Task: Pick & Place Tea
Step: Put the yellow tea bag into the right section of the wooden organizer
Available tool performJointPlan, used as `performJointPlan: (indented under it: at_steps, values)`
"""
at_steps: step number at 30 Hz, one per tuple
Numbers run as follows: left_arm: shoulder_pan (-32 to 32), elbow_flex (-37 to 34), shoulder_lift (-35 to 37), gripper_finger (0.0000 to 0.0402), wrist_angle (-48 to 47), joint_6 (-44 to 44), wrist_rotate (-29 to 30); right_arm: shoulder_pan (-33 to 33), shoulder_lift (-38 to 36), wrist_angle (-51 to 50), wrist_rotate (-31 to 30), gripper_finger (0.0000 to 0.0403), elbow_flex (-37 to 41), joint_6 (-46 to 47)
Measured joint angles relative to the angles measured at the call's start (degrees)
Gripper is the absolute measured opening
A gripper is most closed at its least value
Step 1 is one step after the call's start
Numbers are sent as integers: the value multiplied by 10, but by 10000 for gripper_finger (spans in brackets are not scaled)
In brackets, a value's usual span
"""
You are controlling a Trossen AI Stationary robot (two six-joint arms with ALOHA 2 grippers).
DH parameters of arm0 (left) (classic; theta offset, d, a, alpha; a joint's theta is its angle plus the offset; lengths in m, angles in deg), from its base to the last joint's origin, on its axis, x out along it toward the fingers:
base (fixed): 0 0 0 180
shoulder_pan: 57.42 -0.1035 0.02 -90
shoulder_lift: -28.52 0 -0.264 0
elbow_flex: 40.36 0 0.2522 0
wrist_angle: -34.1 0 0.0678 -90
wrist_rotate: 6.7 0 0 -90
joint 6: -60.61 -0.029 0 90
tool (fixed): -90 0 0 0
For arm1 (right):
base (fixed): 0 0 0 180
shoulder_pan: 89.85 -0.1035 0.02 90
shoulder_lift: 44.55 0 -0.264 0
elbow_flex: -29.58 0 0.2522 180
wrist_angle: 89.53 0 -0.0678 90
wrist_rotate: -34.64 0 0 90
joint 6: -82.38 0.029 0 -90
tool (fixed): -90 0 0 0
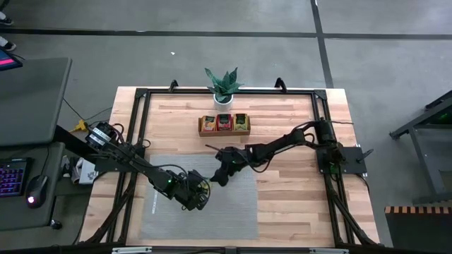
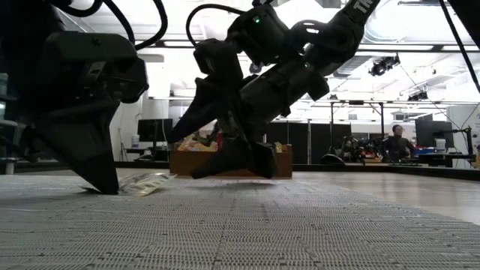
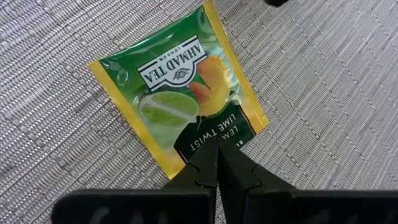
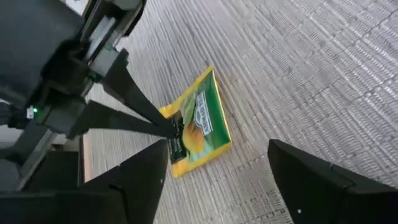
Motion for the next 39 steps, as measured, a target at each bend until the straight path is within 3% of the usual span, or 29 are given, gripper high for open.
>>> performJointPlan:
  at_steps: [7, 16, 25, 39]
  values:
    - [0, 0, 0, 0, 4, -1, 5, 0, 0, 0, 2, 290, 0, 13]
    - [0, -1, -1, 0, 16, -4, 20, -3, 6, 5, 17, 276, 0, 27]
    - [0, -1, -3, 0, 43, -14, 20, -22, 65, 39, 28, 259, -33, 43]
    - [0, -1, -3, 0, 40, -13, 18, -25, 68, -41, 49, 255, -70, 29]
